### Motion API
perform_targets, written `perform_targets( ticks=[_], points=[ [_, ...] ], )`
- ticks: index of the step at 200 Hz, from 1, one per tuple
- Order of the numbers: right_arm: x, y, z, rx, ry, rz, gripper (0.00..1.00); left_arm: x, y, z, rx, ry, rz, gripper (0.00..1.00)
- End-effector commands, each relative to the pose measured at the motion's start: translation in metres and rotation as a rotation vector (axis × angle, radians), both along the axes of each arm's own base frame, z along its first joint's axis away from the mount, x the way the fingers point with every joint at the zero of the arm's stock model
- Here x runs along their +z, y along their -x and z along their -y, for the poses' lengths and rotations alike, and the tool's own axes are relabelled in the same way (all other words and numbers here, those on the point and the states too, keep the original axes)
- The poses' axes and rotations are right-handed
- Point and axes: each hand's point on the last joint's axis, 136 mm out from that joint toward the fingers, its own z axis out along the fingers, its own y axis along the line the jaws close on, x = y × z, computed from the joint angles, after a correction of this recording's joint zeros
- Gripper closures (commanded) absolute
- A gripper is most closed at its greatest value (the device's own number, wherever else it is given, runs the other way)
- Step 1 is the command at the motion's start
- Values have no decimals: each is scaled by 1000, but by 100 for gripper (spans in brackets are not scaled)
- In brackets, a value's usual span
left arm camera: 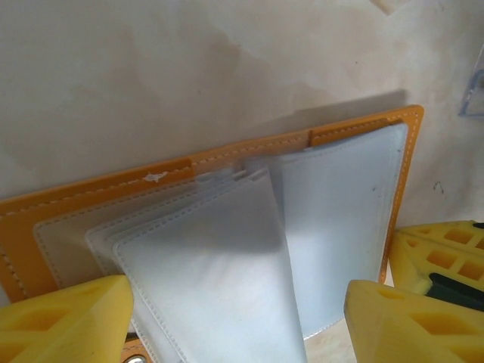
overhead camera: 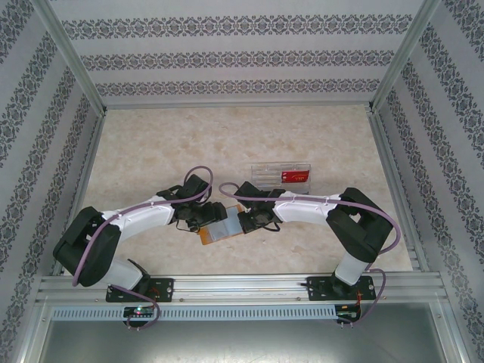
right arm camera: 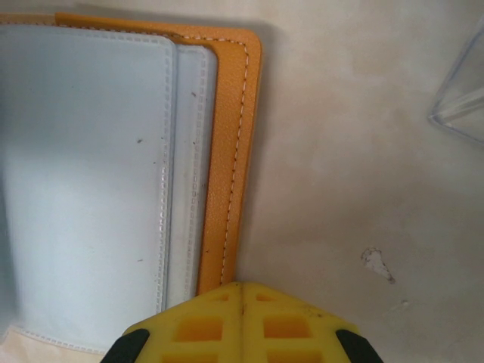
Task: Take the credit cards out of the card holder
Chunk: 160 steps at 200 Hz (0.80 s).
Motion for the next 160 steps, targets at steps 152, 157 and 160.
perform_targets(
  ticks=[152,157,160],
  points=[
    [21,-6,25,-81,-20,65,100,27,-26,68,-113,122,89,31],
    [23,-6,25,-82,-24,66,100,26,-26,71,-115,126,88,31],
    [23,-6,25,-84,-25,66,100,26,-27,72,-118,126,89,31]
  ],
)
